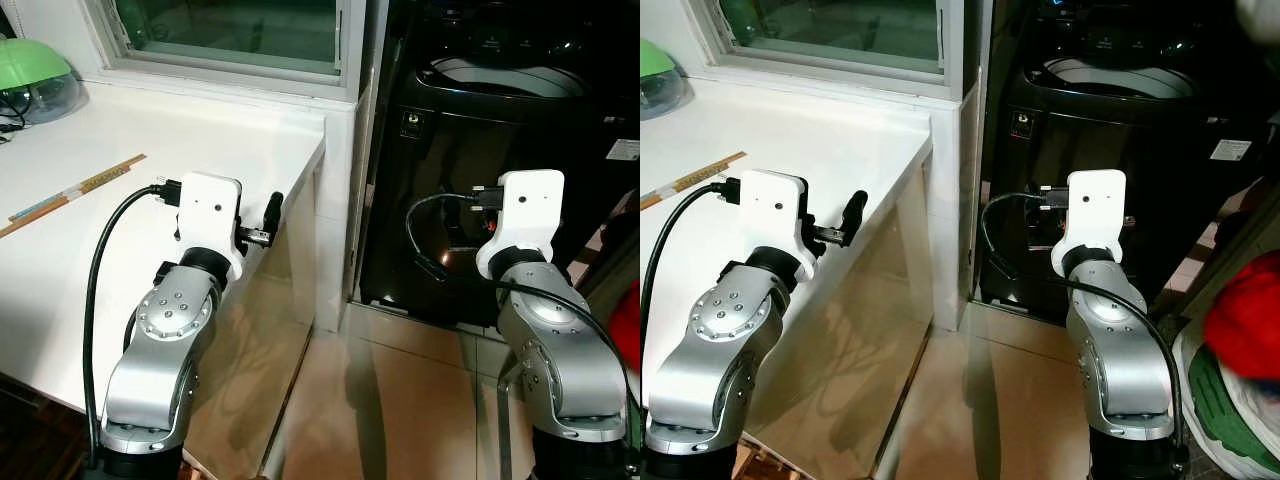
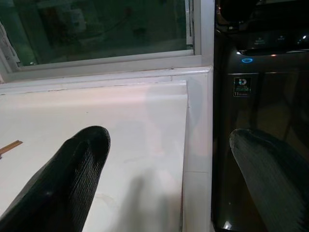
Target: Clothes washing
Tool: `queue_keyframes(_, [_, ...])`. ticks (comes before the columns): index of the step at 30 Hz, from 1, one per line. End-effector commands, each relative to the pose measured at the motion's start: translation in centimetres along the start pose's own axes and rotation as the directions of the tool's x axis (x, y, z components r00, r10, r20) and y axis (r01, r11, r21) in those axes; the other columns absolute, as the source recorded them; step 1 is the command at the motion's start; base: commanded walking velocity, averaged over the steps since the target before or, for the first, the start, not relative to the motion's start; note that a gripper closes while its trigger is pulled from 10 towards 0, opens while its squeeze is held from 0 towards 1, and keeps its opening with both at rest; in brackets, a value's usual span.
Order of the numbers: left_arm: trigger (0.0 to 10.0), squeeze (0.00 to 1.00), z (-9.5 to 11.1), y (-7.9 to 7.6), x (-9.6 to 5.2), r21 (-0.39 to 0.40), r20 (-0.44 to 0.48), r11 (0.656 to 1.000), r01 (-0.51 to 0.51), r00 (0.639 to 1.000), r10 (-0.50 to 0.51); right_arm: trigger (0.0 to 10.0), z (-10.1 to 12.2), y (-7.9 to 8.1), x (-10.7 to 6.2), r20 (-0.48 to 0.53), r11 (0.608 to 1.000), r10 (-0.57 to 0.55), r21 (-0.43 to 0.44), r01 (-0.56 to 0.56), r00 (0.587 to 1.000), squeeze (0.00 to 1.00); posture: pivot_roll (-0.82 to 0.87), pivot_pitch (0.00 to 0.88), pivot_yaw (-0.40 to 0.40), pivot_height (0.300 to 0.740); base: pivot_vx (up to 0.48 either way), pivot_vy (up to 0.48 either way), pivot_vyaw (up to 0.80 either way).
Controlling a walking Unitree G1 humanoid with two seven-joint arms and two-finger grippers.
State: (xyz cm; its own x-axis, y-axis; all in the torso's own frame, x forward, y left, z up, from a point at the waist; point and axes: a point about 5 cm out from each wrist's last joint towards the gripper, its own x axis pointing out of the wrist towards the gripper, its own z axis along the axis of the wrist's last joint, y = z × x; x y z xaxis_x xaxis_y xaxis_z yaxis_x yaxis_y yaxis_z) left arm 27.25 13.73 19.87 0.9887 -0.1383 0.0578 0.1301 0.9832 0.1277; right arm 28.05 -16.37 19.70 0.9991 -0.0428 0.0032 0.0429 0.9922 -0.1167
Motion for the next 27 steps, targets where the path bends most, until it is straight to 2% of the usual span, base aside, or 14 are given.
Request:
queue_keyframes(1, [10.0,0.00,0.1,0.5,0.2,0.000,-0.004,1.000,-0.025,1.000,0.025,10.0,0.2,-0.2,0.2,0.005,1.000,-0.002,0.006,0.002,1.000,0.00,-0.05,0.000,0.027,0.740,0.000,0.000,0.00])
queue_keyframes(9, [10.0,0.00,0.1,0.7,0.9,0.018,-0.002,1.000,-0.025,1.000,0.025,10.0,0.8,-0.1,0.7,0.015,1.000,0.010,0.009,-0.010,1.000,0.00,-0.06,0.000,0.012,0.740,0.000,0.000,0.00])
queue_keyframes(17, [10.0,0.00,-0.5,0.7,0.9,0.042,-0.023,0.999,-0.022,0.999,0.023,10.0,0.6,-0.8,1.1,0.018,1.000,-0.008,0.000,0.008,1.000,0.00,-0.06,0.000,0.010,0.740,0.000,0.000,0.00])
queue_keyframes(25, [10.0,0.00,-0.2,0.8,1.2,0.046,-0.005,0.999,-0.019,1.000,0.019,10.0,0.7,-0.1,1.3,0.023,1.000,0.013,0.009,-0.013,1.000,0.00,-0.06,0.000,0.015,0.740,0.000,0.000,0.00])
queue_keyframes(27, [10.0,0.00,-0.4,0.5,1.1,0.027,-0.008,1.000,-0.003,1.000,0.003,10.0,0.5,0.0,1.3,0.015,1.000,0.016,0.027,-0.017,1.000,0.00,-0.06,0.000,0.026,0.740,0.000,0.000,-0.40])
